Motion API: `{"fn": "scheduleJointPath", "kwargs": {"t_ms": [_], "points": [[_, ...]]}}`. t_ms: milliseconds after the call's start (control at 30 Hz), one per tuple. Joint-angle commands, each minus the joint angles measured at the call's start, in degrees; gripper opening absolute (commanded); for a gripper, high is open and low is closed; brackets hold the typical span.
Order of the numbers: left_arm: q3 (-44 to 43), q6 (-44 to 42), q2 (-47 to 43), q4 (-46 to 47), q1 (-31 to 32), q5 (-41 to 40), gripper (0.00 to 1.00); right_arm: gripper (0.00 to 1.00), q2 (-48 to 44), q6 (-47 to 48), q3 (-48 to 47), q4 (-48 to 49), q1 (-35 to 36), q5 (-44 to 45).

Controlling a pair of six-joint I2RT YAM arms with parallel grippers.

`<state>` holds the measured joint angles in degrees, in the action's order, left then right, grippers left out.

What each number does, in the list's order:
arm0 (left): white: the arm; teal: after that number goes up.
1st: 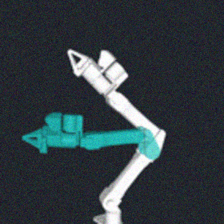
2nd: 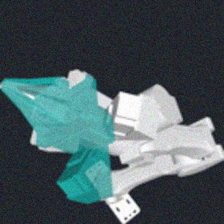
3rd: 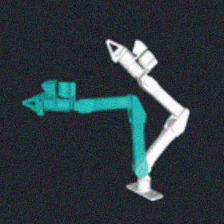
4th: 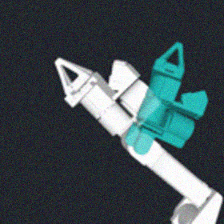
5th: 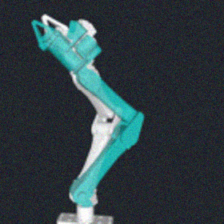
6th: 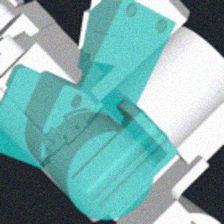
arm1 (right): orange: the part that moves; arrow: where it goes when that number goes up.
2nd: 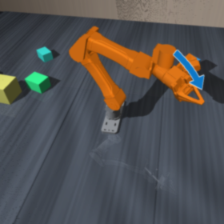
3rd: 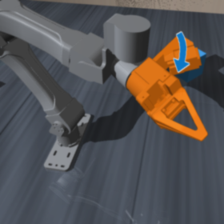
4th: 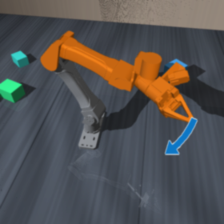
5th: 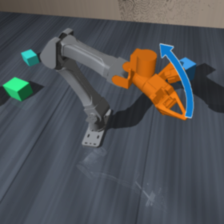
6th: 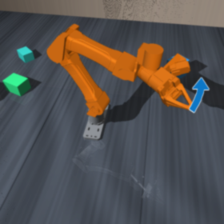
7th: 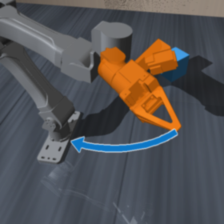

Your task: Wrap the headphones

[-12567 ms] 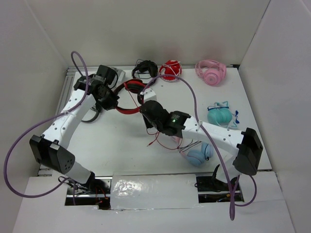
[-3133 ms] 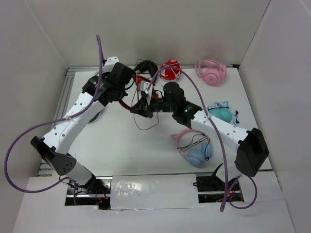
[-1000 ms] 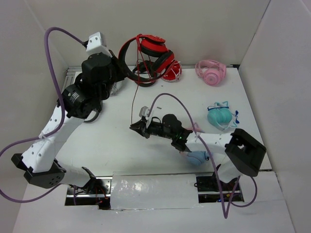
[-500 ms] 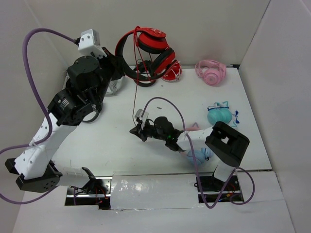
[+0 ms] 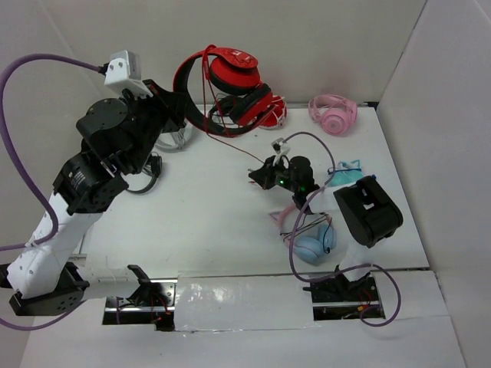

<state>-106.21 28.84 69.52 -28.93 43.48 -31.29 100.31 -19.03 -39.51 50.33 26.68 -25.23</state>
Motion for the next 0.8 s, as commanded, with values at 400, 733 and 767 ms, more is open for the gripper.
{"fn": "scheduleJointPath", "kwargs": {"t_ms": [400, 733, 767], "points": [[2.16, -21.49, 7.03, 32.29, -1.29, -18.73, 0.00, 0.00, -27.62, -4.26, 19.37, -7.51, 3.12, 9.59], [-9.98, 13.26, 10.20, -2.71, -24.13, 27.68, 0.00, 0.00, -11.29, -2.33, 5.84, -16.14, 1.62, 3.26], [-9.72, 14.74, 10.46, -3.23, -25.71, 32.64, 0.00, 0.00, -10.15, -2.50, 4.89, -15.09, 1.62, 3.26]]}}
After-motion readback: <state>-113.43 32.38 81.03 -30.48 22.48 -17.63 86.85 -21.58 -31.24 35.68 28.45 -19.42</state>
